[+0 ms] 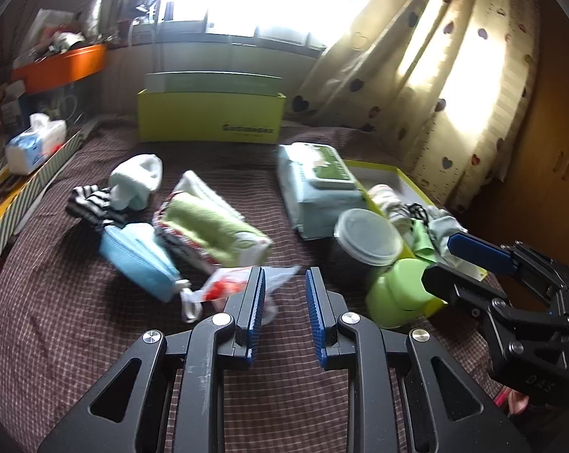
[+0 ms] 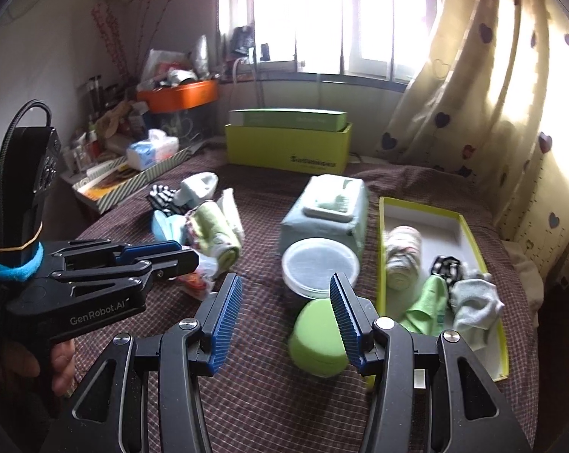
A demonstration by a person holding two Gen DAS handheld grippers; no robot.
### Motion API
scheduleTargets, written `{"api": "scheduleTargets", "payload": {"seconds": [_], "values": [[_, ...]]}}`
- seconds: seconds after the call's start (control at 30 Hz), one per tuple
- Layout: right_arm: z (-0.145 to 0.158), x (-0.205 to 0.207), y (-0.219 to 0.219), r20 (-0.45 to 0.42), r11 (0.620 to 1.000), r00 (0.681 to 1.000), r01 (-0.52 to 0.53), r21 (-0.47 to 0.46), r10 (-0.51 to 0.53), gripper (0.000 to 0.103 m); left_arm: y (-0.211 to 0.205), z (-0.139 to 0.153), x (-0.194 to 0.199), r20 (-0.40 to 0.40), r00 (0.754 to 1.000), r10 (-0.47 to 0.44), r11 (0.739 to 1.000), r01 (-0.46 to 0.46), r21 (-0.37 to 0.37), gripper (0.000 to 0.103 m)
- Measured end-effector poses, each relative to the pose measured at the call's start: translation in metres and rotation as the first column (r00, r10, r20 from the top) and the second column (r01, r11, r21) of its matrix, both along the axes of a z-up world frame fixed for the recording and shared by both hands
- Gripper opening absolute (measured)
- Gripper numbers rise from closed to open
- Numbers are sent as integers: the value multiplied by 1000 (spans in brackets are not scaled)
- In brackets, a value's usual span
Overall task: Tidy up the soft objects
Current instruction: 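Withdraw both open tools from the tray back toward the pile, then grasp the blue face mask with the left tool while the right tool grasps the clear plastic bag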
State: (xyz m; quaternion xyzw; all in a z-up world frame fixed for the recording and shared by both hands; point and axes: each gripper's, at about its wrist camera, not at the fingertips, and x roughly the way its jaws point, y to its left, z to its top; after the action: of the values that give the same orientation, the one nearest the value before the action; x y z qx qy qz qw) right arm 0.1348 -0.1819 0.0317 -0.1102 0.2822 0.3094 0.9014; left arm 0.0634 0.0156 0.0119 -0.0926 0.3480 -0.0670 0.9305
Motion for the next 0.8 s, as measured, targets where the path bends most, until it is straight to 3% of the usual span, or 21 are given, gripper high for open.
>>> {"api": "scheduleTargets", "payload": {"seconds": [0.8], "values": [[-39, 18, 81, -95, 976, 977, -200, -84, 192, 48, 78, -17, 1, -25, 990, 139, 988, -140, -66, 23]]}}
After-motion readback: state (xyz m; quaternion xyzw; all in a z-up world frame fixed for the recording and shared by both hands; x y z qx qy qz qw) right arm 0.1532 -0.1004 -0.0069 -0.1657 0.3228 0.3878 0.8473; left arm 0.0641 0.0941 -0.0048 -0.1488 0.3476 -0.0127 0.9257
